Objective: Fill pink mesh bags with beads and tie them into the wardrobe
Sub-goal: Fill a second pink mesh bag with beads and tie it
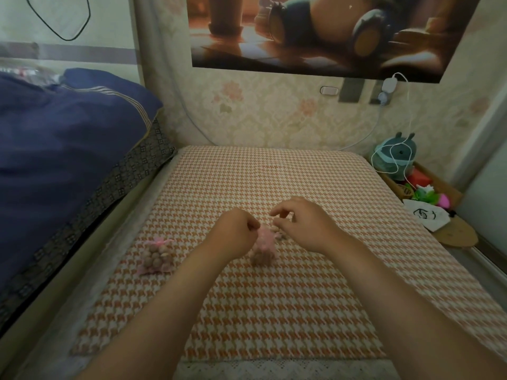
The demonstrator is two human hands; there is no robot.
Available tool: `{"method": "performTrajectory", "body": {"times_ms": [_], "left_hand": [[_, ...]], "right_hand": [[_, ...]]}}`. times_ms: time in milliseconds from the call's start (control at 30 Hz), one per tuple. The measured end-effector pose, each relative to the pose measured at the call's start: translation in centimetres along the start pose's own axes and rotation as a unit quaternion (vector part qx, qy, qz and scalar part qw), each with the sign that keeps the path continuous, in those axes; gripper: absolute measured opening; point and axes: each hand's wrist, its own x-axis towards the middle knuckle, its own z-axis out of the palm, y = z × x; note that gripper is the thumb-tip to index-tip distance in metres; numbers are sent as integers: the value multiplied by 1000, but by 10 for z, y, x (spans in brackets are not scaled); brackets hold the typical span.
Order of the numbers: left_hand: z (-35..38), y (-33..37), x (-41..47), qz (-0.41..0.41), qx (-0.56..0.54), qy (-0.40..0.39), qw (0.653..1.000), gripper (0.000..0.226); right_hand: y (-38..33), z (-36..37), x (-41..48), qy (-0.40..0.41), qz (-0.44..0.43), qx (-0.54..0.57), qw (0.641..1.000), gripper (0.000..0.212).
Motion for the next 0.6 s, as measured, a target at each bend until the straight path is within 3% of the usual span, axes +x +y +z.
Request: {"method": "performTrajectory", "body": {"times_ms": [233, 600], "left_hand": [[-4, -7, 11, 6, 31, 5, 999, 19], [-13, -13, 16, 52, 13, -75, 996, 25]], "right_hand": [[30, 23, 8, -29, 36, -56, 997, 16], [28, 44, 17, -64, 0, -183, 981, 18]]}}
